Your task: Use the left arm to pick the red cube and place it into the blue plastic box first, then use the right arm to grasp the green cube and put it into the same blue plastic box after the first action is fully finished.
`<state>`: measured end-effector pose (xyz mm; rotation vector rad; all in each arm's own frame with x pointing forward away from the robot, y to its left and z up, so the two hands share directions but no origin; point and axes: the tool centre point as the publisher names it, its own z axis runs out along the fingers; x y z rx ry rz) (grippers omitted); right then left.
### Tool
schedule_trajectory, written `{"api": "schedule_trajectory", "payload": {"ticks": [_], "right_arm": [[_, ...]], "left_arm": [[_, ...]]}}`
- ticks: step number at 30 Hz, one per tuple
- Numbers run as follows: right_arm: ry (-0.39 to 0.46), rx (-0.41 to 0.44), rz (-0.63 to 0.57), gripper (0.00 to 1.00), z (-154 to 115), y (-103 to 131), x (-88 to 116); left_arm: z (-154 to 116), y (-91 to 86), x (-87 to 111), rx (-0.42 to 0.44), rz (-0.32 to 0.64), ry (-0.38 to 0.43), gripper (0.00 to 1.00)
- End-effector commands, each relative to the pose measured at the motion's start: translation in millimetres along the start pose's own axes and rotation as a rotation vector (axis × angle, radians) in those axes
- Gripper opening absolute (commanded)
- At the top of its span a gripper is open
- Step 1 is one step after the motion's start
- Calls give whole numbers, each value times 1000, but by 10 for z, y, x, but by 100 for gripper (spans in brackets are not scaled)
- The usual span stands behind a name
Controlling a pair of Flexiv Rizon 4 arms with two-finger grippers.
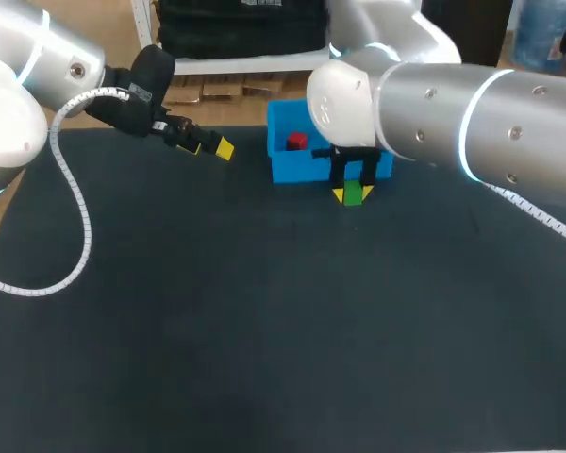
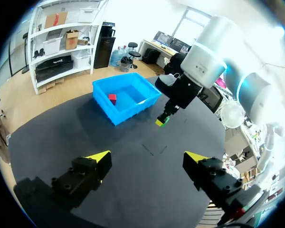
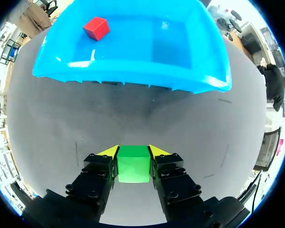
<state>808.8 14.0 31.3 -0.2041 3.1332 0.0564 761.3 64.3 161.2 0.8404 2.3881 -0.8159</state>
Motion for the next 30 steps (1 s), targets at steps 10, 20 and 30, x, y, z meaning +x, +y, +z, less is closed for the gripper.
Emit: {"api": "schedule_trajectory", "payload": {"ticks": [10, 20, 30], "right_arm": [[-26, 12, -19, 0, -322, -98, 110], [-47, 18, -29, 0, -578, -164, 46], [-65, 17, -32, 0, -799, -197, 45]], "left_arm": [[-2, 3, 18, 2, 3, -7, 100], [-2, 3, 18, 2, 3, -7, 100], [-2, 3, 18, 2, 3, -7, 100]]}}
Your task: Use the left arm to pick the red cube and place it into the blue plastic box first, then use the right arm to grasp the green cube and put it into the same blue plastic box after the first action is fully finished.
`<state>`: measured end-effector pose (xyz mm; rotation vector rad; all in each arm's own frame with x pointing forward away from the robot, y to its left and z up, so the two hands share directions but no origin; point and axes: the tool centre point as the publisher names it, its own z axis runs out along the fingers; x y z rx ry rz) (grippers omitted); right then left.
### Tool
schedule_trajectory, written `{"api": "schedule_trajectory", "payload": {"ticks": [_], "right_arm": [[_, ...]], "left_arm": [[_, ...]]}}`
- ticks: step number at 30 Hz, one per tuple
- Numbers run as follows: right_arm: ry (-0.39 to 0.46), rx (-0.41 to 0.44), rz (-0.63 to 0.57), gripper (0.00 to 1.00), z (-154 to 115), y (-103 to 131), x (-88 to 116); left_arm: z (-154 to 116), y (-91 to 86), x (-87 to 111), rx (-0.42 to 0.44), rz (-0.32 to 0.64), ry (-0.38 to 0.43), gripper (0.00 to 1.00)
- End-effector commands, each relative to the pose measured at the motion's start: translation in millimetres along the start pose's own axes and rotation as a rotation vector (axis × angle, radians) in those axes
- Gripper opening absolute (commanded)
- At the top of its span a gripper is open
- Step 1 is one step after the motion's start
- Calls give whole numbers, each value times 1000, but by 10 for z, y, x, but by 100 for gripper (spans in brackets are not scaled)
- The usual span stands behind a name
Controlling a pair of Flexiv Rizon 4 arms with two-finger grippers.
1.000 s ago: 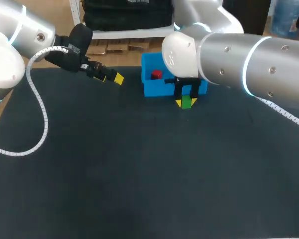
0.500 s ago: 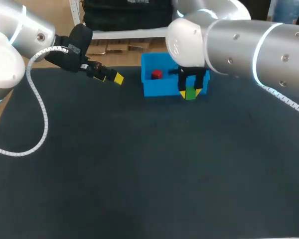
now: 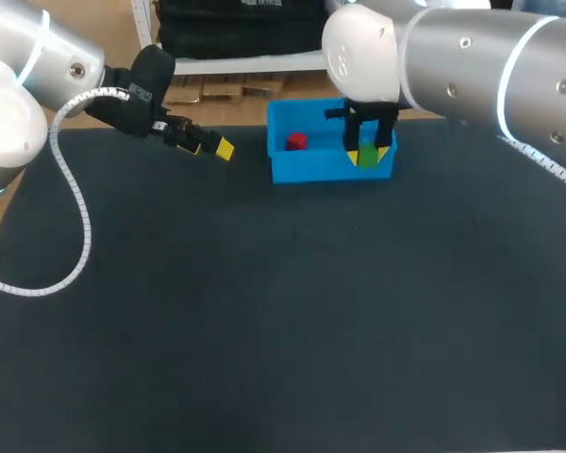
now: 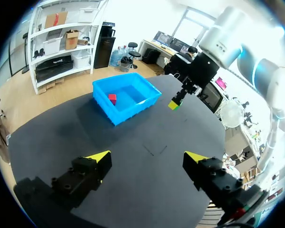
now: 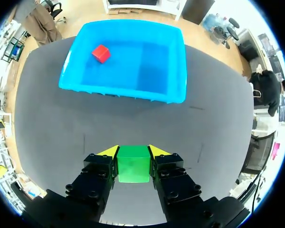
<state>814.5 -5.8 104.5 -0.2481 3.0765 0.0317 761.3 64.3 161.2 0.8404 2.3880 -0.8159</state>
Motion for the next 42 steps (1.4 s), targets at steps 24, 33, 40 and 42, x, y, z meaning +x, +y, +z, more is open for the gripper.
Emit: {"api": "schedule_trajectory", "payload": {"ticks": [24, 33, 40, 42], "right_arm": [[-121, -10, -68, 0, -492, -231, -348], [-145, -34, -109, 0, -517, -326, -655], [-178, -52, -131, 0, -533, -340, -888], [-195, -56, -137, 0, -534, -340, -954]], "left_arm": [[-2, 3, 17, 2, 3, -7, 100], [-2, 3, 17, 2, 3, -7, 100], [-2, 3, 17, 2, 3, -7, 100], [-2, 3, 17, 2, 3, -7, 100]]}}
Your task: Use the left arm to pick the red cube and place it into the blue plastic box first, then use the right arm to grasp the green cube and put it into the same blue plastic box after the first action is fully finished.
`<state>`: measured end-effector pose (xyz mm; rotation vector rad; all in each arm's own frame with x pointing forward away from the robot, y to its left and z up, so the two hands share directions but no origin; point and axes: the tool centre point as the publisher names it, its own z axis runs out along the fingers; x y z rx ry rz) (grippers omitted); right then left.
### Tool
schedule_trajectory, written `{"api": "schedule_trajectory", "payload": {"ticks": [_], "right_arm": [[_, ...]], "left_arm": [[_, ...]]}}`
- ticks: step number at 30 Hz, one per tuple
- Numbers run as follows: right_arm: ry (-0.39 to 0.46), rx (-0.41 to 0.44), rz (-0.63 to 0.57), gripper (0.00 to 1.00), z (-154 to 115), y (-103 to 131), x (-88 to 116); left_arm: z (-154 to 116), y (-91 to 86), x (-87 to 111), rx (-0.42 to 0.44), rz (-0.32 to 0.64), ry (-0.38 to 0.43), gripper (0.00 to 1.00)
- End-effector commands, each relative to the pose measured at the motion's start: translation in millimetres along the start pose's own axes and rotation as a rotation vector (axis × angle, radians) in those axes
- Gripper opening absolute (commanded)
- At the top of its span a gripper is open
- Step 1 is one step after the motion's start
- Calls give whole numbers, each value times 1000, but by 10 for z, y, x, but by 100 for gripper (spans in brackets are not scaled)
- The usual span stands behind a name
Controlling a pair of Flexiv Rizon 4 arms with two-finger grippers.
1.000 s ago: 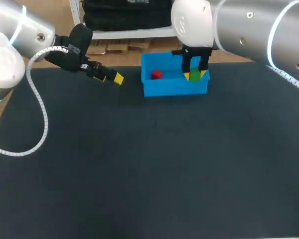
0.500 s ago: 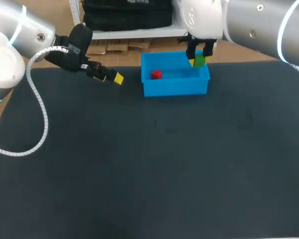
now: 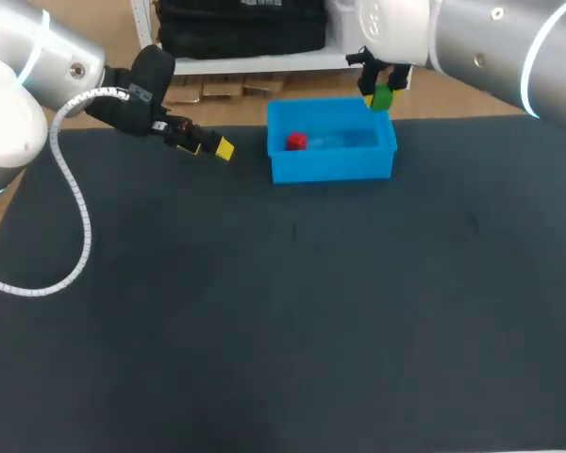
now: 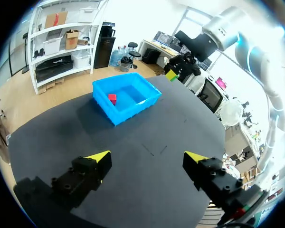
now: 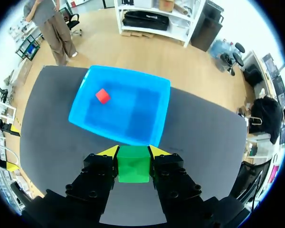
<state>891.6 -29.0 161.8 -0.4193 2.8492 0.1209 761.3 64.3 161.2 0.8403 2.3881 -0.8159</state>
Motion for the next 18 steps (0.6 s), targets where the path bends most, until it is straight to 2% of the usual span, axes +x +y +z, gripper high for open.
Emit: {"api": "schedule_trajectory", "payload": {"ticks": [1, 8, 18], "right_arm": [[8, -9, -5, 0, 56, -30, -232], [-34, -35, -25, 0, 119, -10, -405], [-121, -102, -24, 0, 181, 7, -527]], "left_arm": [[-2, 3, 17, 2, 3, -7, 100], [-2, 3, 17, 2, 3, -7, 100], [-2, 3, 17, 2, 3, -7, 100]]}}
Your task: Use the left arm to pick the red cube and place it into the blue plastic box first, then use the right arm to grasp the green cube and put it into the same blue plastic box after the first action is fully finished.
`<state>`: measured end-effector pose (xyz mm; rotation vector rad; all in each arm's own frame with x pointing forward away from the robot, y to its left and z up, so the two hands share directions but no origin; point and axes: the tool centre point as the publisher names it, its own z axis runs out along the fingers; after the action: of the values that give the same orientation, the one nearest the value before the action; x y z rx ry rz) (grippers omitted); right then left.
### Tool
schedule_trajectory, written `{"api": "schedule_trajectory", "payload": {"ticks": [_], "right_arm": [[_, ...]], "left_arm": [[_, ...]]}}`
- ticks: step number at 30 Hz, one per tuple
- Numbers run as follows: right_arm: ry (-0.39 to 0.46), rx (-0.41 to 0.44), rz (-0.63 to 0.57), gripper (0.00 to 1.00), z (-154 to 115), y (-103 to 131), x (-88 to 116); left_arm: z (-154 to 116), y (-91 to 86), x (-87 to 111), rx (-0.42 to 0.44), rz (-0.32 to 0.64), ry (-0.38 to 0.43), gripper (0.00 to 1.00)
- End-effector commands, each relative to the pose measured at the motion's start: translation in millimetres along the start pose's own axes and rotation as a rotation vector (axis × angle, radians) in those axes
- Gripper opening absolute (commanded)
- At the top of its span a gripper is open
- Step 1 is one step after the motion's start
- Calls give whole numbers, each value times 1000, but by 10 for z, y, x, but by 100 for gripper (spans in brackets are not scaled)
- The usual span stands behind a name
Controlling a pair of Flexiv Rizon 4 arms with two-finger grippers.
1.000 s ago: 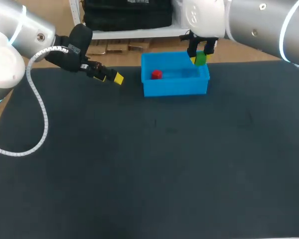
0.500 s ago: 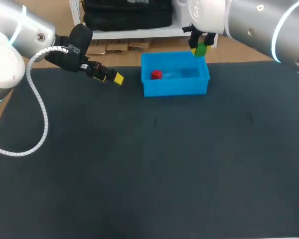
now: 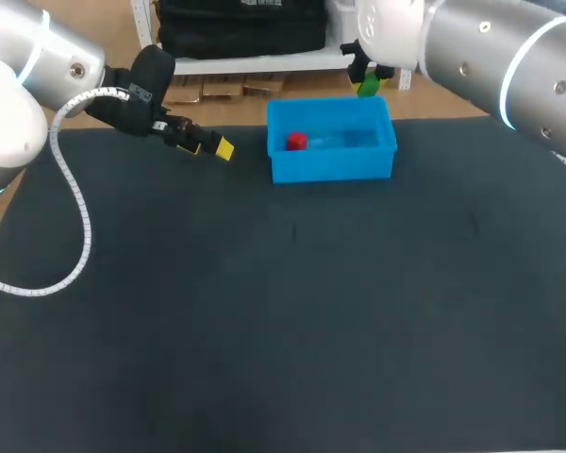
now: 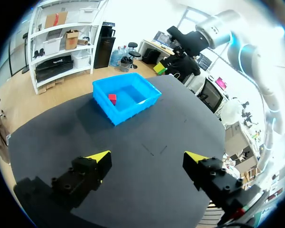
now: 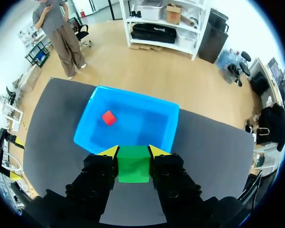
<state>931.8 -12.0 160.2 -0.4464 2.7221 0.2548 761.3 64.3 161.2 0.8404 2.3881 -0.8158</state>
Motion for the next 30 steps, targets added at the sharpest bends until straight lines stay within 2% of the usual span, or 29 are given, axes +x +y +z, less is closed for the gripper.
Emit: {"api": "schedule_trajectory", "payload": {"ticks": [1, 14, 30], "right_arm": [[-6, -26, -2, 0, 71, -48, -115], [-98, -103, -12, 0, 254, -32, -239], [-105, -151, -57, 0, 538, 5, -389]], "left_arm": [[-2, 4, 17, 2, 3, -7, 100], [-2, 4, 17, 2, 3, -7, 100], [-2, 4, 17, 2, 3, -7, 100]]}}
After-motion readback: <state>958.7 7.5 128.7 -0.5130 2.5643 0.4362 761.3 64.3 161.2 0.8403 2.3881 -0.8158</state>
